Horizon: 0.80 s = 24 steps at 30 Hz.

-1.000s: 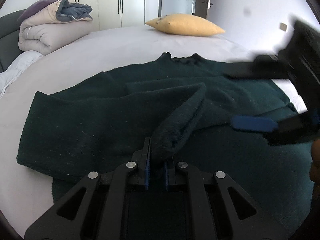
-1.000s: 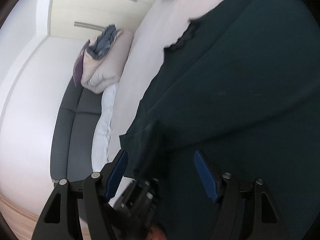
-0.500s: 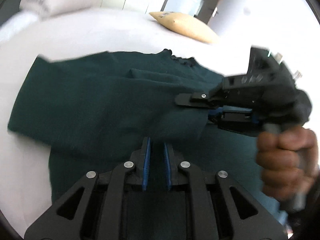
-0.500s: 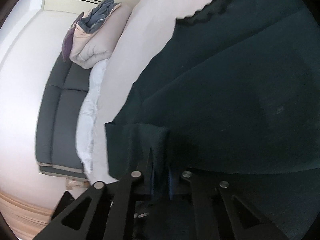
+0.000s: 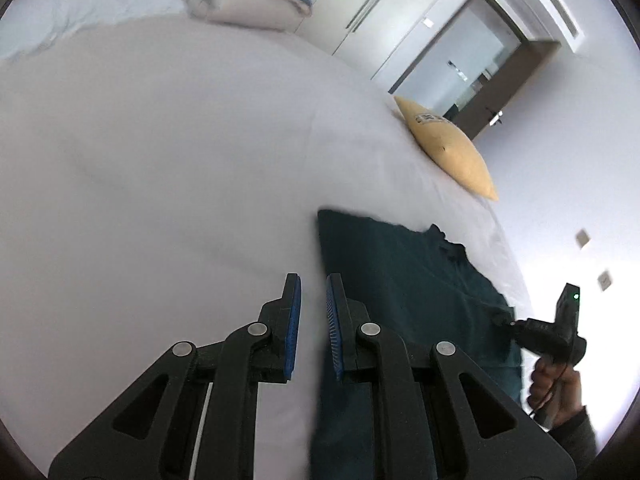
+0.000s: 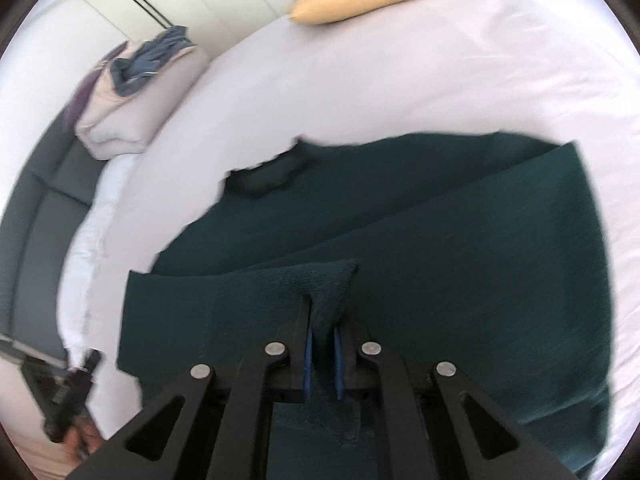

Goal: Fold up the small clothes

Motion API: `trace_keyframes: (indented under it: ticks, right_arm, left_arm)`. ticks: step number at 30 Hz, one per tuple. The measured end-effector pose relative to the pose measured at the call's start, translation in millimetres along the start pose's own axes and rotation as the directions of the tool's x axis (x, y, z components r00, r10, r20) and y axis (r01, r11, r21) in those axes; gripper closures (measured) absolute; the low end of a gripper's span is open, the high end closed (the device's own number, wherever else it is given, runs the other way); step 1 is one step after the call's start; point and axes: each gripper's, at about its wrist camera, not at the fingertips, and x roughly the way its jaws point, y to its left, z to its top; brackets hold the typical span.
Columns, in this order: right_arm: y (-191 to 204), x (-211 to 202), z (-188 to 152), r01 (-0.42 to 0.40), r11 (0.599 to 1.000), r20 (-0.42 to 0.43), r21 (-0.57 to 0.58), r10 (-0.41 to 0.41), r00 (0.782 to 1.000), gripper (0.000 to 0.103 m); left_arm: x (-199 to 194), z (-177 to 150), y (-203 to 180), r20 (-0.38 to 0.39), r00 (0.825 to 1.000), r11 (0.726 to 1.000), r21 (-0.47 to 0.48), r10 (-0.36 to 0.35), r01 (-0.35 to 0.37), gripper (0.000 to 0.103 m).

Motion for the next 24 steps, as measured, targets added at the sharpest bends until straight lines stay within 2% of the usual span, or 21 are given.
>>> trace_keyframes:
  ticks: [5,10,15,21,24]
  right_arm:
    - [-22,2,13,0.079,0.997,0.009,0.009,-0.079,0.997,0.094]
    - [-18,5,20,0.141,0.989,0.017,-0.038,-0.14,0.99,0.094]
    - [-16,10,17,0.156,0.987,0.027,-0.048,-0.155,0.988,0.094]
    - [-18,2,13,0.151,0.988,0.031,-0.035,-0.15,0.988,0.094]
    - [-10,1,12,0.192,0.978,0.046,-0.076,-0.189,0.981,0.094]
  left_arm:
    - [24,13,-28,-0.038,0.999,0.994,0.107,-0.022,0.026,0.09]
    - [45,-2,-59,-0.1,0.995,0.981,0.186,-0.027,0.045,0.09]
    - [81,-14,-84,-0.151,0.988,0.961,0.276,0.039,0.004,0.09]
    - [103,-36,-83,-0.18,0.98,0.951,0.308,0.079,-0.02,0.09]
    - [114,-45,-85,-0.186,0.977,0.94,0.339,0.107,-0.038,0.09]
